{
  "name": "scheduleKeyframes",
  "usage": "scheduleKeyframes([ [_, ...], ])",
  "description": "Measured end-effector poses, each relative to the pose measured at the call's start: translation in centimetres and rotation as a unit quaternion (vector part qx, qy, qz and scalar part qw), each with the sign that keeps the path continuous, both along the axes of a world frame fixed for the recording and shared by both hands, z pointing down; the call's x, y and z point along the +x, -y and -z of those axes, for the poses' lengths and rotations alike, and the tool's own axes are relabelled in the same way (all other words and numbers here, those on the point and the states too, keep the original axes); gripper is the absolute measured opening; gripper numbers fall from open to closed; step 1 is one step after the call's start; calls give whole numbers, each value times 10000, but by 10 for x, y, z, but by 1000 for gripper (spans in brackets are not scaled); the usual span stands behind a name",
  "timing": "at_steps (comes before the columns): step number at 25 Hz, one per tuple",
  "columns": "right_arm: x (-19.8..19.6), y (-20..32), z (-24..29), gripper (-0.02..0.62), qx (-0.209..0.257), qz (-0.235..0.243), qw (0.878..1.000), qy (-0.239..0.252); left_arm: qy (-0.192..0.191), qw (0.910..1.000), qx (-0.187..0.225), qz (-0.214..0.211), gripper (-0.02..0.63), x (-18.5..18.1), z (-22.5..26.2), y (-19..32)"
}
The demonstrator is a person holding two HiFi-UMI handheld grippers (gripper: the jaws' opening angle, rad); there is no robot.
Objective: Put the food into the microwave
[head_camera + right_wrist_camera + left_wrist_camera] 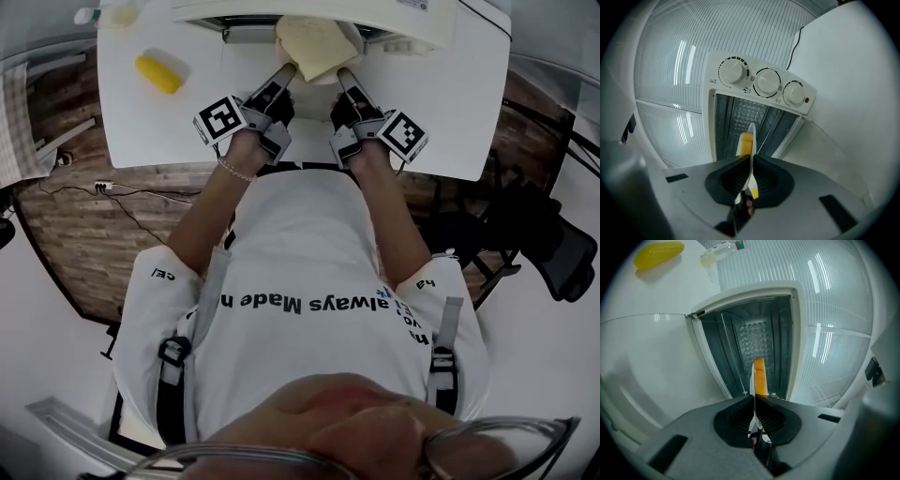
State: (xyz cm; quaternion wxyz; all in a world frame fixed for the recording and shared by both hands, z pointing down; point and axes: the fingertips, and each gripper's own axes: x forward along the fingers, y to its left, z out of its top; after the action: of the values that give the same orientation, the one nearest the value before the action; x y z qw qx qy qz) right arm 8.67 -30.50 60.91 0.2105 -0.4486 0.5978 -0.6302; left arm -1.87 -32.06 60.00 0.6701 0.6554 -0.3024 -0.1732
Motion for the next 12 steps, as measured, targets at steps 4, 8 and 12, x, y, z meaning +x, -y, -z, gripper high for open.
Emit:
scheduleKeyframes([
  [4,1,5,-12,24,-63,-12,10000,-59,229,9997,-10,-62,15,-3,-17,5],
  [8,3,6,-18,25,-25,-13,10000,-44,269,9996,-2,-77,15,-1,-23,5],
  [12,-2,-1,-12,25,51,-44,9999,108,306,9995,33,-61,15,-3,-18,-4],
])
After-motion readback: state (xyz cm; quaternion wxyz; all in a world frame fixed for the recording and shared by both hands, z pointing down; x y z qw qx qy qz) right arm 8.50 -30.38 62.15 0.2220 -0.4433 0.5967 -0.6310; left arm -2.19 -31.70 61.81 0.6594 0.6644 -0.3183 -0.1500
